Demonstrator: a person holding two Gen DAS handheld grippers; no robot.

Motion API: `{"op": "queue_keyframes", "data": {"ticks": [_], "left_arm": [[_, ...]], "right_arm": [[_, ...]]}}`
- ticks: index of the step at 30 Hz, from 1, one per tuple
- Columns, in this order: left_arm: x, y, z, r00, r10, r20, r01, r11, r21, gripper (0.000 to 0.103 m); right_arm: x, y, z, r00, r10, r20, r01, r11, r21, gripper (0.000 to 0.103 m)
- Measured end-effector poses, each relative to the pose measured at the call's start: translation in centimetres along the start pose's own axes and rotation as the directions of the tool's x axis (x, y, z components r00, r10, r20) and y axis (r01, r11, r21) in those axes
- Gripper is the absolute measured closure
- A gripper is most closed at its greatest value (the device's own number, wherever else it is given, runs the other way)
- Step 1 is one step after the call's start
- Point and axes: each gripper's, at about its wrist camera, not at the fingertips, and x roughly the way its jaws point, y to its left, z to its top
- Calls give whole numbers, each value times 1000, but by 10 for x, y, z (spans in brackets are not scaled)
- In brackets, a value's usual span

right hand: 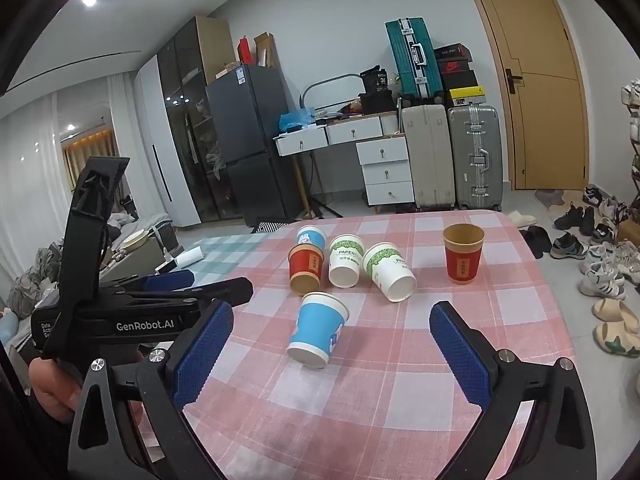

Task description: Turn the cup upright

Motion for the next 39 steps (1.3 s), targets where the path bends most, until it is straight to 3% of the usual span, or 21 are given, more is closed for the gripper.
{"op": "queue_keyframes", "data": {"ticks": [2, 39], "left_arm": [[2, -1, 0, 1000, 3, -2, -3, 1000, -7, 1], [1, 1, -1, 1000, 16, 2, -15, 1000, -16, 1]], "right_arm": [[2, 0, 0, 999, -11, -47, 11, 1000, 1, 2], [1, 0, -3, 1000, 5, -27, -4, 1000, 17, 2]]}}
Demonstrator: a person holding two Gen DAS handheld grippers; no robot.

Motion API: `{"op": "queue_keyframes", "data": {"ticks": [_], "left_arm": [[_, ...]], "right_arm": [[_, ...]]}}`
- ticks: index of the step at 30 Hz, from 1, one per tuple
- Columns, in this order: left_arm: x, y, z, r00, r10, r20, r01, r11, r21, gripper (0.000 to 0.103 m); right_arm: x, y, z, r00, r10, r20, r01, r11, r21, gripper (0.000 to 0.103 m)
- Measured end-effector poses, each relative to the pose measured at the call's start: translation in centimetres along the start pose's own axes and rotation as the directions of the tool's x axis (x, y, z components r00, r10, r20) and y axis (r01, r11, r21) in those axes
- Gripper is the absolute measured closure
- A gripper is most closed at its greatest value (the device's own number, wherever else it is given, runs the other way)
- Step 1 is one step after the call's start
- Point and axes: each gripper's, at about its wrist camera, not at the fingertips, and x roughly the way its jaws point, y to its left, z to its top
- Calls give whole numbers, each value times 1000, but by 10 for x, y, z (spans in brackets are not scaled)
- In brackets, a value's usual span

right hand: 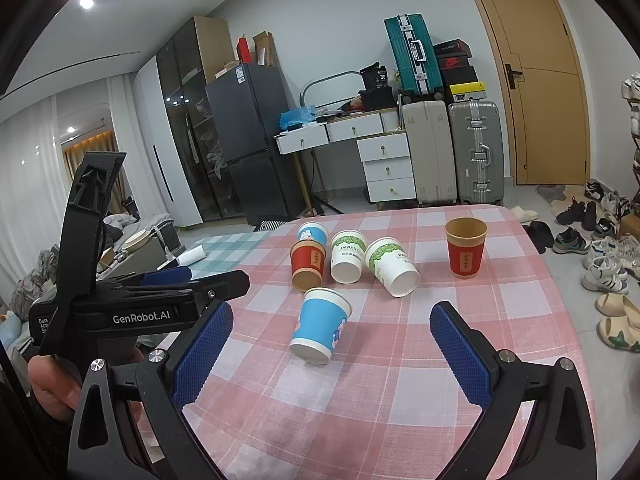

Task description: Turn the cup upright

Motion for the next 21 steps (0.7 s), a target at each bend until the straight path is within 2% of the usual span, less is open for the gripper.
{"op": "queue_keyframes", "data": {"ticks": [21], "left_arm": [[3, 1, -1, 1000, 1, -11, -1, 1000, -4, 1]], "right_arm": [[-7, -5, 3, 1000, -15, 28, 14, 1000, 13, 2]]}}
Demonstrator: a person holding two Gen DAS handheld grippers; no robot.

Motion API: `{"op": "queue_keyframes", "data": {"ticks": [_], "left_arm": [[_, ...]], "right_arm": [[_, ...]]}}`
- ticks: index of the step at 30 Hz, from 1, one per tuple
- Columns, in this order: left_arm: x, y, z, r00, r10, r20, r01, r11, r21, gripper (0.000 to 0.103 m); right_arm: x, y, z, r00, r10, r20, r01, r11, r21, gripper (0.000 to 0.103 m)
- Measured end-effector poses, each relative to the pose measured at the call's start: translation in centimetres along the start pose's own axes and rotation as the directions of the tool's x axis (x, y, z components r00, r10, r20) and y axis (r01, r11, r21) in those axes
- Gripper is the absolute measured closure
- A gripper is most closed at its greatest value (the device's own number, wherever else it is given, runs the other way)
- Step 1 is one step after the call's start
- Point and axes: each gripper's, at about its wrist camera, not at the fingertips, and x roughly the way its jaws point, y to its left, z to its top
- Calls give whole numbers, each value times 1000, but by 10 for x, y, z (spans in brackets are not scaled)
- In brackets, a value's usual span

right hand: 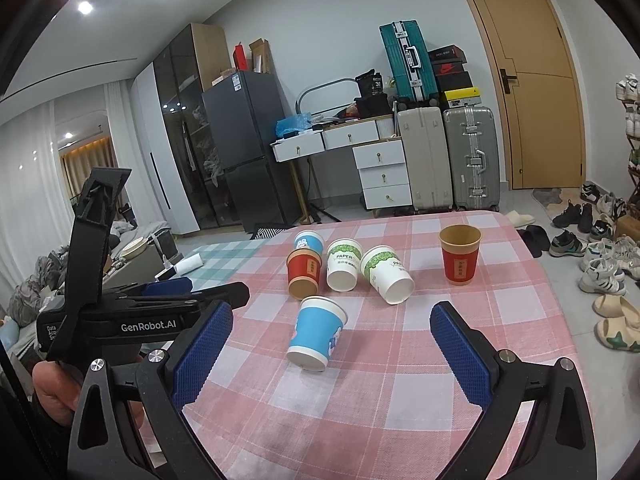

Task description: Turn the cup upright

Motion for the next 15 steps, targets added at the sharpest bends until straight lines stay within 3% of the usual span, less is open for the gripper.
{"op": "queue_keyframes", "data": {"ticks": [15], "left_arm": [[20, -5, 2, 999, -12, -40, 12, 1000, 7, 1]], "right_arm": [[-1, -10, -2, 998, -54, 23, 54, 999, 3, 2]]}}
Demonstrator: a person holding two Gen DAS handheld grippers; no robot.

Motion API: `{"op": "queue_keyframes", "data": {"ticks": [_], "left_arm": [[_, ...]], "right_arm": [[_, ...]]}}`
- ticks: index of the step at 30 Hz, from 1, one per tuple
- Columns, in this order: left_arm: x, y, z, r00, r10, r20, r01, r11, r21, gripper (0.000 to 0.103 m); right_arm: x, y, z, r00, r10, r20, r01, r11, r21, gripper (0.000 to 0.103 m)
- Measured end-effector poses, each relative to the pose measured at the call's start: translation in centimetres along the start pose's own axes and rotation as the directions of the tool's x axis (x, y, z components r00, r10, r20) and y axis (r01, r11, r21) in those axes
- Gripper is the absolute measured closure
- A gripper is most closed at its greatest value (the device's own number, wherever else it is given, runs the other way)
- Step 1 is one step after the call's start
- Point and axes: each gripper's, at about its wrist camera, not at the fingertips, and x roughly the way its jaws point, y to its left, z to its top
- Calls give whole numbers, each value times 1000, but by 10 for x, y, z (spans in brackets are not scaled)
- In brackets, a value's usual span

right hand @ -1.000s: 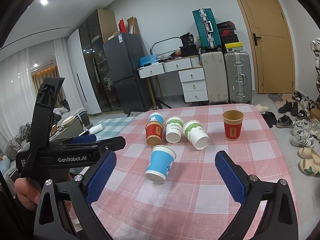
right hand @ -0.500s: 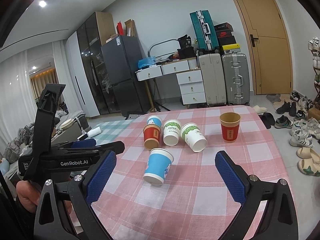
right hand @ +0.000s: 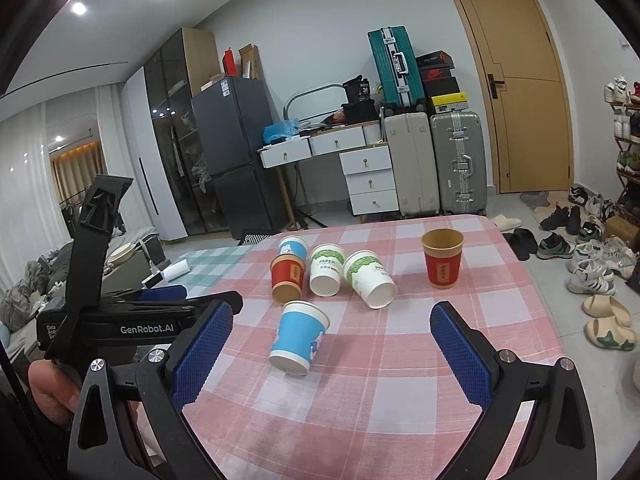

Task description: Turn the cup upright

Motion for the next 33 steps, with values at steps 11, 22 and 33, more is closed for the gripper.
{"op": "queue_keyframes", "data": {"ticks": [11, 22, 33], "left_arm": [[92, -6, 5, 986, -10, -168, 10, 1000, -4, 1], [182, -2, 6, 945, 11, -327, -31, 998, -55, 22], [191, -1, 7, 924, -44, -380, 28, 999, -47, 47]], "right_arm": [[19, -28, -11, 999, -22, -34, 23, 999, 49, 2], [45, -60, -22, 997, -26, -75, 34, 994, 108, 2], [42, -59, -20, 998, -17, -65, 25, 992, 121, 2]]}}
